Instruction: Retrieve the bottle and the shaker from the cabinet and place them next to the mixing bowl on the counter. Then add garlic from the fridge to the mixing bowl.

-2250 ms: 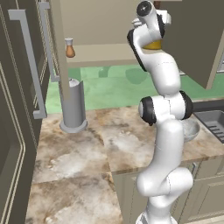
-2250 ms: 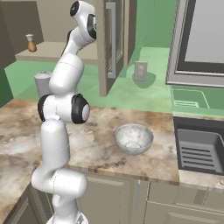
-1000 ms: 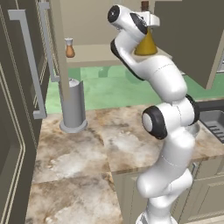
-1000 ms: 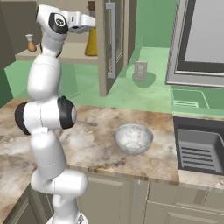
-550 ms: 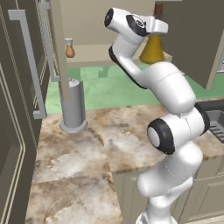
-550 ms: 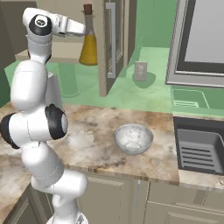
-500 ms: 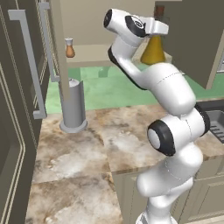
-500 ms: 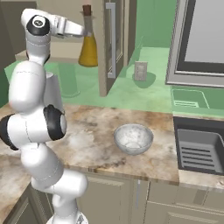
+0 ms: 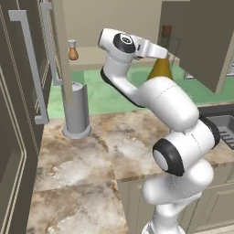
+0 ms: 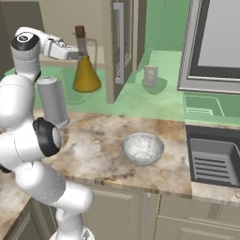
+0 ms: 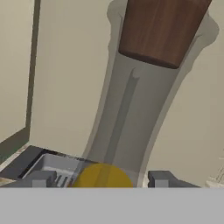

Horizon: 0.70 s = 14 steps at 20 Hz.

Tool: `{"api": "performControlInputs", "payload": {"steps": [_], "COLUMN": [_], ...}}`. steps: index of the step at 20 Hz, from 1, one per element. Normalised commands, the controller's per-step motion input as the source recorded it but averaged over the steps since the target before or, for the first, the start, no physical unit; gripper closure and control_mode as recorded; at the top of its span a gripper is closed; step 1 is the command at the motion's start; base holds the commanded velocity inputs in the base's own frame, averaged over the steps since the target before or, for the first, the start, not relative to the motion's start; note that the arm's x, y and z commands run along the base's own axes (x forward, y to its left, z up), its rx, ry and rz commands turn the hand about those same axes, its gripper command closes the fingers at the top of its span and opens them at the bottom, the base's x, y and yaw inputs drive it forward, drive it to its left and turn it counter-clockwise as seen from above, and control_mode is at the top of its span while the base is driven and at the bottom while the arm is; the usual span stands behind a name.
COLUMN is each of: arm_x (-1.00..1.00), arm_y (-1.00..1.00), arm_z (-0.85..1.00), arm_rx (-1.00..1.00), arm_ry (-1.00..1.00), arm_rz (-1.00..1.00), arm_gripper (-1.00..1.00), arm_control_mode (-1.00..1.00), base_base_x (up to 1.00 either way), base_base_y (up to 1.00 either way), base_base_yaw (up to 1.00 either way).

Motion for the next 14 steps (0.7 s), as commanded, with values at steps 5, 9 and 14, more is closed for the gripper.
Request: {"api": "performControlInputs", "payload": {"steps": [5,9,14], "arm_x": [0.03,0.02,0.00], "arm_y": [0.00,-0.09,-0.11], "arm_z": [-0.63,-0.92,-0.91], "arm_rx": [0.00,0.00,-0.01], "arm_ry": [-0.03,-0.01,-0.05], "arm_rz": [-0.06,0.00,0.00], "arm_gripper": [1.00,1.00,1.00], "arm_control_mode": [-1.00,-1.00,-1.00], "base_base_x": [0.00,0.00,0.00], "base_base_y": [0.00,0.00,0.00], "base_base_yaw": [0.00,0.00,0.00]}}
